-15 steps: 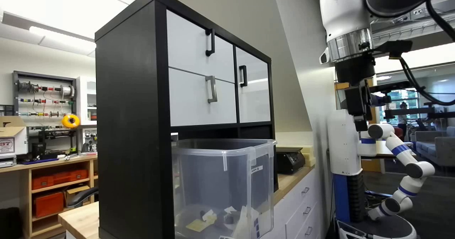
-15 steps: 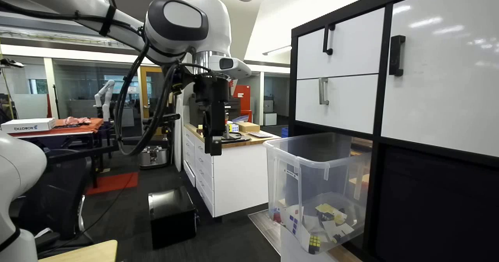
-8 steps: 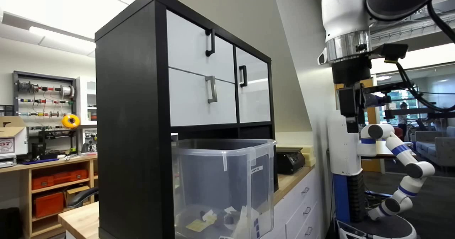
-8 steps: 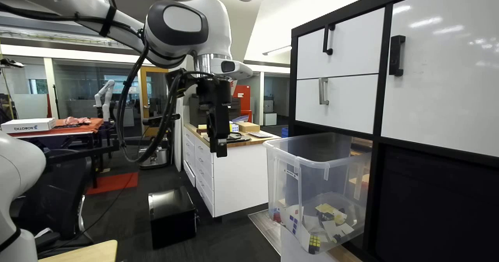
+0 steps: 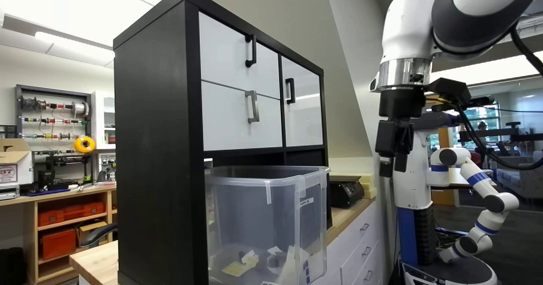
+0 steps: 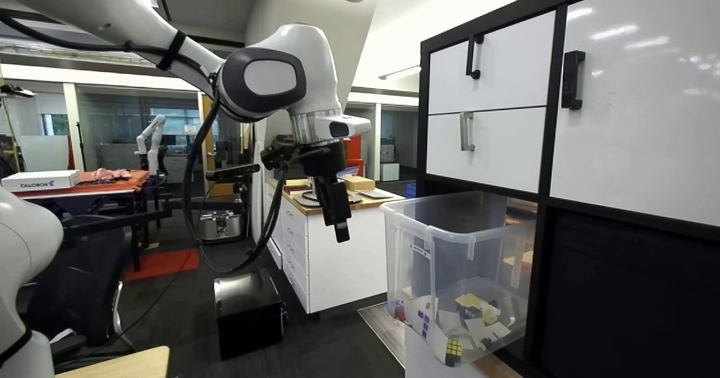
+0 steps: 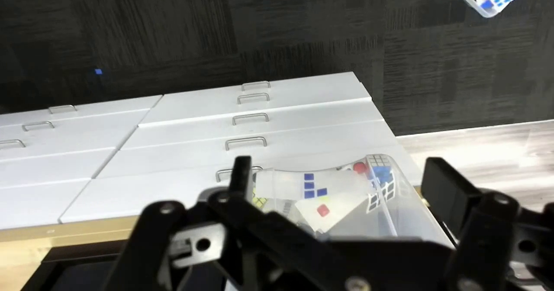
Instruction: Push the colourless basket backwards
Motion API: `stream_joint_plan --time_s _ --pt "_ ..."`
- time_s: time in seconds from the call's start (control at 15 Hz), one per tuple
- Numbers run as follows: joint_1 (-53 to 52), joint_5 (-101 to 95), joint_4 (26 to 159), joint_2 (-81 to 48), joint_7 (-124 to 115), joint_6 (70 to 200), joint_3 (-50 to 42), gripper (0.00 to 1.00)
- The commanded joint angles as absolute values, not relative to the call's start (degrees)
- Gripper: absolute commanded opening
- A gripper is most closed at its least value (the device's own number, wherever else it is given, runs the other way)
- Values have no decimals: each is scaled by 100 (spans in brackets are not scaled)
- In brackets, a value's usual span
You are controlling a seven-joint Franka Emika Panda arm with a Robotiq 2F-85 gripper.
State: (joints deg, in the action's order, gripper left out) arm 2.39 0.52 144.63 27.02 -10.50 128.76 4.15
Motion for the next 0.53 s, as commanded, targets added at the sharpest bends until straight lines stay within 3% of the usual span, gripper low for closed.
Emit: stream_joint_plan --time_s 0.0,0.47 --pt "33 302 14600 2403 -728 13816 254 100" --pt "-135 606 14412 1533 -97 14703 64 100"
